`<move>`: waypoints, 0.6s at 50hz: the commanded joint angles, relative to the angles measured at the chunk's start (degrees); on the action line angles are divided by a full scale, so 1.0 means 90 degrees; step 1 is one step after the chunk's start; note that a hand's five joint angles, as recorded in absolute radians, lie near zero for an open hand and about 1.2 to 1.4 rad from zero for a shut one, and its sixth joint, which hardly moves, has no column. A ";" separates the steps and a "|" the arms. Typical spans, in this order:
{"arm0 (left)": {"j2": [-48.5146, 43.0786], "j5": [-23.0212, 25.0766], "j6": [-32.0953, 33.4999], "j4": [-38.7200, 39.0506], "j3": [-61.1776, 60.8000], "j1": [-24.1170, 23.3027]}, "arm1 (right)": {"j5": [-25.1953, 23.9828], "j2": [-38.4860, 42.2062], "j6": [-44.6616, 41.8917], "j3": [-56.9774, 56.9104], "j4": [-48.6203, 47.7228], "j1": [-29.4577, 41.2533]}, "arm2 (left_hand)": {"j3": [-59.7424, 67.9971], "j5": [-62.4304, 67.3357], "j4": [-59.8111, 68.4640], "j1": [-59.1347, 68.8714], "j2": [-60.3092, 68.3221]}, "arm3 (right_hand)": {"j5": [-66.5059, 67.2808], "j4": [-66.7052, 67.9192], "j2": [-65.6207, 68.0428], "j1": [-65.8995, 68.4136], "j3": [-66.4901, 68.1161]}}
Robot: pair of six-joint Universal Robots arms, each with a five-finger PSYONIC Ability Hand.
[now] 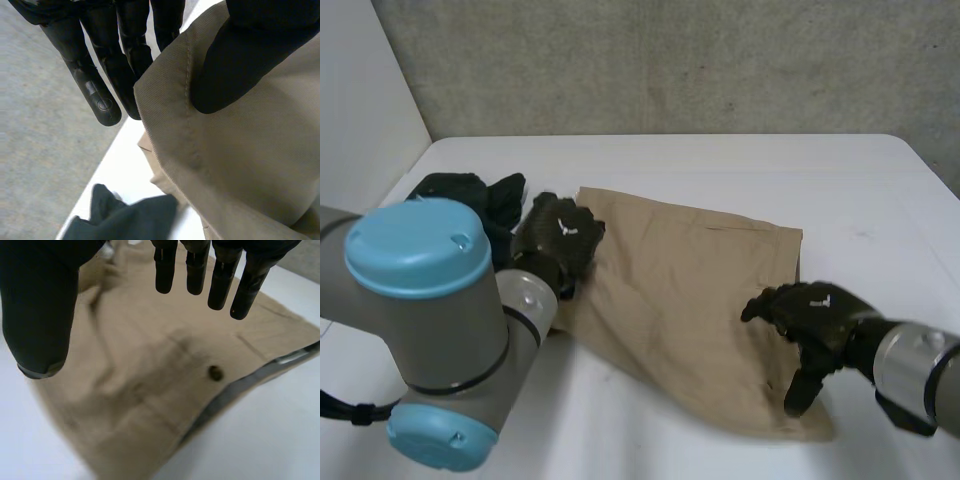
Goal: Fold the laundry.
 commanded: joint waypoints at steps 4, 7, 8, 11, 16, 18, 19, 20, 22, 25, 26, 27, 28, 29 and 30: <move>-0.0056 0.0004 -0.0056 -0.0012 0.0526 0.0151 | -0.0150 -0.0556 0.0460 0.1472 -0.1477 0.0076 | 0.1296 0.1529 0.1255 0.1758 0.1261 | 0.0012 -0.0019 -0.0021 0.0150 0.0059; -0.0114 0.0004 -0.0154 -0.0012 0.0595 0.0160 | -0.0082 -0.0371 0.0597 0.1492 -0.1731 0.0076 | 0.1296 0.1529 0.1255 0.1758 0.1261 | 0.0217 0.0186 0.0184 0.0355 0.0264; -0.0124 0.0004 -0.0183 -0.0012 0.0605 0.0170 | -0.0063 -0.0283 0.0626 0.1483 -0.1809 0.0076 | 0.1296 0.1529 0.1255 0.1758 0.1261 | 0.0329 0.0298 0.0296 0.0467 0.0376; -0.0124 0.0004 -0.0330 -0.0022 0.0624 0.0170 | 0.0035 0.0156 0.0685 0.1404 -0.2082 0.0076 | 0.1296 0.1529 0.1255 0.1758 0.1261 | 0.0741 0.0709 0.0707 0.0878 0.0788; -0.0124 0.0004 -0.0496 -0.0022 0.0702 0.0229 | 0.0230 0.0703 0.0656 0.1258 -0.2210 0.0085 | 0.1296 0.1529 0.1255 0.1758 0.1261 | 0.1282 0.1250 0.1248 0.1420 0.1329; -0.0124 0.0004 -0.0525 -0.0032 0.0741 0.0248 | 0.0338 0.0879 0.0656 0.1219 -0.2220 0.0124 | 0.1296 0.1529 0.1255 0.1758 0.1261 | 0.1582 0.1550 0.1548 0.1720 0.1629; -0.0124 0.0004 -0.0525 -0.0032 0.0751 0.0258 | 0.0367 0.0889 0.0656 0.1199 -0.2229 0.0134 | 0.1296 0.1529 0.1255 0.1758 0.1261 | 0.1749 0.1717 0.1715 0.1887 0.1796; -0.0124 0.0004 -0.0525 -0.0032 0.0761 0.0258 | 0.0396 0.0928 0.0675 0.1170 -0.2268 0.0154 | 0.1296 0.1529 0.1255 0.1758 0.1261 | 0.2639 0.2607 0.2605 0.2777 0.2686; -0.0124 0.0004 -0.0525 -0.0032 0.0771 0.0239 | 0.0397 0.0928 0.0685 0.1151 -0.2307 0.0144 | 0.1296 0.1529 0.1255 0.1758 0.1261 | 0.4061 0.4029 0.4027 0.4198 0.4108; -0.0124 0.0014 -0.0525 -0.0051 0.0751 0.0229 | 0.0397 0.0899 0.0685 0.1121 -0.2366 0.0095 | 0.1296 0.1529 0.1255 0.1758 0.1261 | 0.7183 0.7151 0.7149 0.7321 0.7230; -0.0124 0.0004 -0.0525 -0.0061 0.0742 0.0229 | 0.0377 0.0860 0.0685 0.1111 -0.2366 0.0085 | 0.1296 0.1529 0.1255 0.1758 0.1261 | 0.7183 0.7151 0.7149 0.7321 0.7230; -0.0124 0.0004 -0.0525 -0.0090 0.0732 0.0229 | 0.0348 0.0821 0.0676 0.1082 -0.2357 0.0076 | 0.1296 0.1529 0.1255 0.1758 0.1261 | 0.7183 0.7151 0.7149 0.7321 0.7230; -0.0124 0.0004 -0.0535 -0.0110 0.0722 0.0229 | 0.0299 0.0618 0.0598 0.1043 -0.2318 0.0066 | 0.1296 0.1529 0.1255 0.1758 0.1261 | 0.7183 0.7151 0.7149 0.7321 0.7230; -0.0124 0.0014 -0.0545 -0.0178 0.0703 0.0229 | 0.0338 0.0471 0.0588 0.1024 -0.2288 0.0056 | 0.1296 0.1529 0.1255 0.1758 0.1261 | 0.7183 0.7151 0.7149 0.7321 0.7230; -0.0124 0.0014 -0.0564 -0.0207 0.0693 0.0229 | 0.0348 0.0315 0.0549 0.1014 -0.2259 0.0066 | 0.1296 0.1529 0.1255 0.1758 0.1261 | 0.7183 0.7151 0.7149 0.7321 0.7230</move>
